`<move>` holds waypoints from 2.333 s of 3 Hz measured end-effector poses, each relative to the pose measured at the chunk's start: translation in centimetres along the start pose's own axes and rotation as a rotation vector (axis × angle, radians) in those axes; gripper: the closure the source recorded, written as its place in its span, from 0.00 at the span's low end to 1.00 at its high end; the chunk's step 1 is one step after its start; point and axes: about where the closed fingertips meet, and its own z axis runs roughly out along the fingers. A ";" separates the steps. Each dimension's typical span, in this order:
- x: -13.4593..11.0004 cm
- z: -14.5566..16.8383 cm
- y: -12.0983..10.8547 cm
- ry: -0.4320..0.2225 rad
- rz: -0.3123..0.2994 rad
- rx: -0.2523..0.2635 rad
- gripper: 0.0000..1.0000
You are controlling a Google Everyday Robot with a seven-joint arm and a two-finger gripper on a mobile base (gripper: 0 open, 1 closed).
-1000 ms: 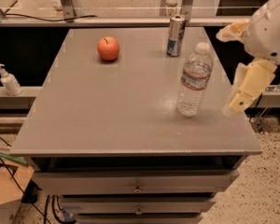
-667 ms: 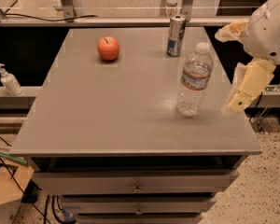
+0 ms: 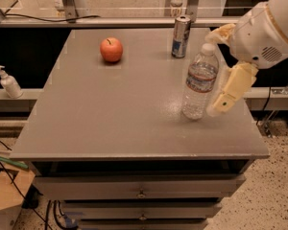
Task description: Pick water bottle
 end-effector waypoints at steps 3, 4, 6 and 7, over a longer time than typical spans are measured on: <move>0.9 3.7 -3.7 -0.097 0.033 0.024 0.18; 1.4 4.1 -4.2 -0.115 0.061 0.033 0.41; -1.6 1.9 -4.6 -0.186 0.049 0.063 0.88; -5.2 -1.4 -5.3 -0.238 0.004 0.086 1.00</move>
Offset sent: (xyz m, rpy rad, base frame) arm 0.0550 0.0020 -0.0259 0.1158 -0.0345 -0.0092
